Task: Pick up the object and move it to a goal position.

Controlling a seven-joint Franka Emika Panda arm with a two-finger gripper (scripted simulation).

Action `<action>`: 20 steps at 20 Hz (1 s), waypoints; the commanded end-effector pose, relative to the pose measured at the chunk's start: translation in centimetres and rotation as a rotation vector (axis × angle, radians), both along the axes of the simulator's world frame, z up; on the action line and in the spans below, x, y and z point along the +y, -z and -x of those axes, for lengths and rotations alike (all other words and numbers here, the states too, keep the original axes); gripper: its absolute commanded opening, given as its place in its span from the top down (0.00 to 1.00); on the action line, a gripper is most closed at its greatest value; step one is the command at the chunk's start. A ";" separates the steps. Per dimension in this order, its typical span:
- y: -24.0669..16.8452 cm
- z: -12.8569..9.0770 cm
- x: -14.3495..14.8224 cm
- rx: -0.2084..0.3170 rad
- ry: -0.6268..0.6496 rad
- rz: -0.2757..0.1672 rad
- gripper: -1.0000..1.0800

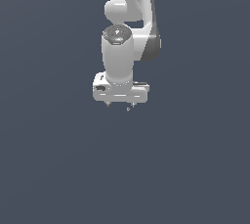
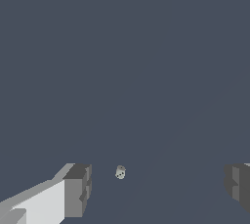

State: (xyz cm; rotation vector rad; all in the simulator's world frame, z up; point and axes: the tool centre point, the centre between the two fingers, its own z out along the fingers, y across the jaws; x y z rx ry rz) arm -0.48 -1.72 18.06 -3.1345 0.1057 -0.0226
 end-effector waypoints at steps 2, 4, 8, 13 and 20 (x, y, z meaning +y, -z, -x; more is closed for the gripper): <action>0.0 0.0 0.0 0.000 0.000 0.000 0.04; 0.0 0.1 -0.6 0.003 0.004 0.002 0.04; 0.2 0.5 -2.8 0.014 0.022 0.008 0.04; 0.2 0.7 -3.7 0.019 0.035 0.010 0.04; 0.6 0.8 -3.4 0.019 -0.006 0.012 0.04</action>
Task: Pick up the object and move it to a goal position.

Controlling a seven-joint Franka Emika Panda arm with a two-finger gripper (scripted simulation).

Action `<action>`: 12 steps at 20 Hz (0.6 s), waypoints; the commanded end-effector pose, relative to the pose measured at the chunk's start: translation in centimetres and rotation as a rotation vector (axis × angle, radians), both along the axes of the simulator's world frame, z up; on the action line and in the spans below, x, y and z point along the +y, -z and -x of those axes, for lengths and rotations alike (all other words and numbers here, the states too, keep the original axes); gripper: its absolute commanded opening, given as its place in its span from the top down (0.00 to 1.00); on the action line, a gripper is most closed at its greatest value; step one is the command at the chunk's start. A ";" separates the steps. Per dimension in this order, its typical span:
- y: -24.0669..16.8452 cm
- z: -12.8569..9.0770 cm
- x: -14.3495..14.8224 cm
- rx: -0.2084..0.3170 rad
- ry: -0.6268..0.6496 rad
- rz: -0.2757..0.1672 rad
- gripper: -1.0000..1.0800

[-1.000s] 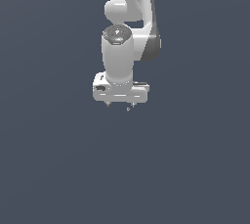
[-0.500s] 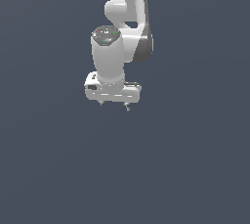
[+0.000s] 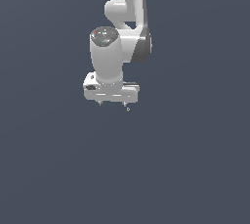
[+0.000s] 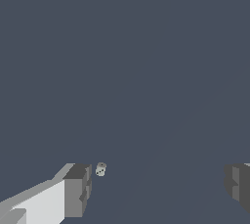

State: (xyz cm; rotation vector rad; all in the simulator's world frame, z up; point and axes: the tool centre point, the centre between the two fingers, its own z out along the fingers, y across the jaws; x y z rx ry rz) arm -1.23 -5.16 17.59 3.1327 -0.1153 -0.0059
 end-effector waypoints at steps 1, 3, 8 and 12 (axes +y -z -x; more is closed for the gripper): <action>0.3 0.1 0.1 0.001 -0.024 0.001 0.04; 0.6 0.3 0.2 0.001 -0.053 0.002 0.04; 1.6 0.7 0.6 0.004 -0.151 0.006 0.04; 2.7 1.3 1.1 0.006 -0.259 0.009 0.04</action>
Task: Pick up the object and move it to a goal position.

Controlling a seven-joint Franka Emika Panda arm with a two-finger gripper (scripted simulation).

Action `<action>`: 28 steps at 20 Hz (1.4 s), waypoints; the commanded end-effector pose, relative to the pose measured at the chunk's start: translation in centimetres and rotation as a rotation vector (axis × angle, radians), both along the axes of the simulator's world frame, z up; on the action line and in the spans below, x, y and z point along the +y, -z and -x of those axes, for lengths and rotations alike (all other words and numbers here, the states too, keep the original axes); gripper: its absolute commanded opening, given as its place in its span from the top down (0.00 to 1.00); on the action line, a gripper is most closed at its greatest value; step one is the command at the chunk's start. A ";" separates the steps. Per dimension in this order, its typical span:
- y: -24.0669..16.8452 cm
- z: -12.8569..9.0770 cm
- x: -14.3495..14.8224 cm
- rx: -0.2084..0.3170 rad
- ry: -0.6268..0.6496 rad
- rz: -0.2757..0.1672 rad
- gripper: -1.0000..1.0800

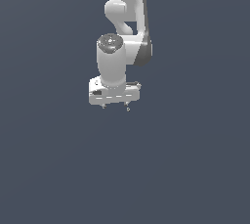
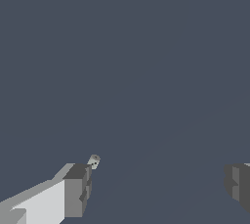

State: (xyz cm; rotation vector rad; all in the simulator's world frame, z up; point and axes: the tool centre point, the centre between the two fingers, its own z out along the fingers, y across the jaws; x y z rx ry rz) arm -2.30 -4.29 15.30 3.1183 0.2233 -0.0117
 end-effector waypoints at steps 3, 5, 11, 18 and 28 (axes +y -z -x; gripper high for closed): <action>1.4 0.7 0.6 0.003 -0.136 0.003 0.04; 2.0 1.1 0.9 0.004 -0.199 0.004 0.04; 3.8 2.2 1.9 0.008 -0.389 0.004 0.04; 5.7 3.6 3.1 0.010 -0.613 0.001 0.04; 8.1 5.6 4.9 0.008 -0.918 -0.009 0.04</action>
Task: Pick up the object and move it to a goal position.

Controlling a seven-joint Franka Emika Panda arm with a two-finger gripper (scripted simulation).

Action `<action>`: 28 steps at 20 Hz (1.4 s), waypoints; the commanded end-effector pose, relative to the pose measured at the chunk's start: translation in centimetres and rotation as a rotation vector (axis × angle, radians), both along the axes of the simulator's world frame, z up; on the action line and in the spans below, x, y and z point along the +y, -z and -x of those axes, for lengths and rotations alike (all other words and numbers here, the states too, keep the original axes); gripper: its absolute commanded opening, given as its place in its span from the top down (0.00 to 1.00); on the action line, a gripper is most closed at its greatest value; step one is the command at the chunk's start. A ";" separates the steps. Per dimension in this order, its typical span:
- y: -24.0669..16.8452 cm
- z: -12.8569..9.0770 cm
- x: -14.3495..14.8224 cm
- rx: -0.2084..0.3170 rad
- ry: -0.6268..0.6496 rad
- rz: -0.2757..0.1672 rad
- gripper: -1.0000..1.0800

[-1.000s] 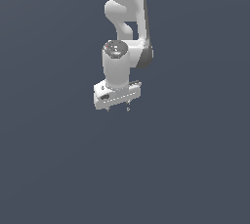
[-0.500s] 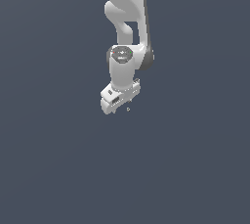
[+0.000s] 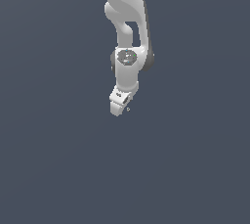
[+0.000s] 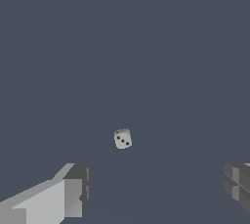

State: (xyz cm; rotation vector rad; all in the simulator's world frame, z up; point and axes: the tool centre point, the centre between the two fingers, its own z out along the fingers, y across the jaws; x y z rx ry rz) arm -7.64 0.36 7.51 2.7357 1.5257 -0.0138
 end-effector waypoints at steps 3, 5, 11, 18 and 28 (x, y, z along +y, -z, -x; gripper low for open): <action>0.8 0.8 0.7 -0.001 -0.110 -0.006 0.04; 1.0 1.0 0.9 -0.001 -0.147 -0.008 0.04; 1.5 1.6 1.4 -0.002 -0.216 -0.012 0.04; 1.7 1.6 1.4 -0.001 -0.224 -0.012 0.04; 5.3 1.8 1.5 -0.001 -0.229 -0.012 0.04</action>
